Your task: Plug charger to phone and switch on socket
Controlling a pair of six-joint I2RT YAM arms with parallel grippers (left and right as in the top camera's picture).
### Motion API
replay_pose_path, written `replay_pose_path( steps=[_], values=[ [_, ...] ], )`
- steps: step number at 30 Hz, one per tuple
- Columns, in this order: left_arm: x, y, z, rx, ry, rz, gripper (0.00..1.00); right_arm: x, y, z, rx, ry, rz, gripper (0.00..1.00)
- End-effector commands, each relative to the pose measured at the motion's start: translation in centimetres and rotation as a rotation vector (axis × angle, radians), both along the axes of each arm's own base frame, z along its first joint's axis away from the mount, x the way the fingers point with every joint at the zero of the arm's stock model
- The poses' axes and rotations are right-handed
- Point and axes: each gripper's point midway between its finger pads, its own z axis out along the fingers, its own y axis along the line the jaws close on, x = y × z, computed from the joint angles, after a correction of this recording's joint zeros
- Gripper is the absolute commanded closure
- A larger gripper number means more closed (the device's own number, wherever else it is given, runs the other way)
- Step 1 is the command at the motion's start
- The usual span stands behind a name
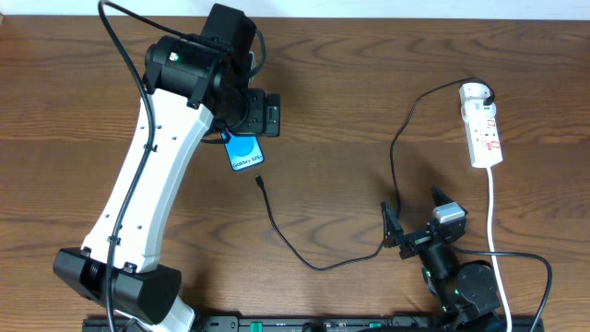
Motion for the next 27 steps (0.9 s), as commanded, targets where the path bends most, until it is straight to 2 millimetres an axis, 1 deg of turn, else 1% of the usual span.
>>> replay_pose_path(
  steps=[1,27],
  values=[
    [-0.09,0.33,0.19,0.018,-0.01,-0.011,0.02,0.04,-0.12,-0.17,0.009,0.009,-0.007,0.01],
    [0.27,0.2,0.3,0.01,-0.024,-0.001,0.02,0.04,-0.12,-0.17,0.009,0.009,-0.007,0.01]
  ],
)
